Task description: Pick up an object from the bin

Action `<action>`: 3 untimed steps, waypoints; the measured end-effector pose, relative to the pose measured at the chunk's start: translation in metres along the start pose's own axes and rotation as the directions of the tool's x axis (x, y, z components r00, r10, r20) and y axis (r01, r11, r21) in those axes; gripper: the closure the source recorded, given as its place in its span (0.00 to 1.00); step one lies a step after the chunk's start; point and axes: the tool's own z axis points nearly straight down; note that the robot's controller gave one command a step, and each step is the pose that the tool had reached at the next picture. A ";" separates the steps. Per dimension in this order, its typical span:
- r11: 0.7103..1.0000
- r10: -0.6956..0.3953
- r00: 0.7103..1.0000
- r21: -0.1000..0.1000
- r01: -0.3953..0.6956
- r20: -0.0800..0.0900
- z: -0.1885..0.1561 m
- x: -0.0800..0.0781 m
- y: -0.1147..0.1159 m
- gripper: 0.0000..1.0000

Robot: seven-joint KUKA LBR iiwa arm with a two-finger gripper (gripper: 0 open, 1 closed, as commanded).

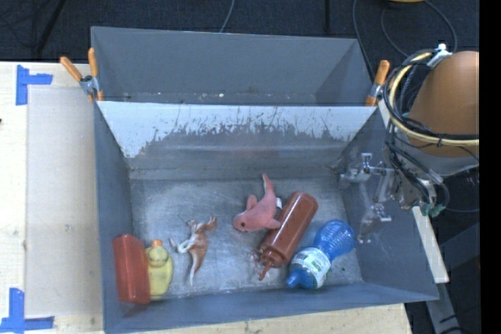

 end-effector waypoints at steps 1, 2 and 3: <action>1.000 -0.001 1.000 0.000 0.001 0.000 0.000 0.000 0.000 0.00; 0.994 -0.106 0.994 0.000 0.106 0.004 0.032 0.001 -0.009 0.00; 0.936 -0.352 0.936 -0.001 0.352 0.000 0.064 0.009 -0.030 0.00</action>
Offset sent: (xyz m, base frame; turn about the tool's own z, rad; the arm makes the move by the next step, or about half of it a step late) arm -0.0110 -0.0417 -0.1610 -0.5282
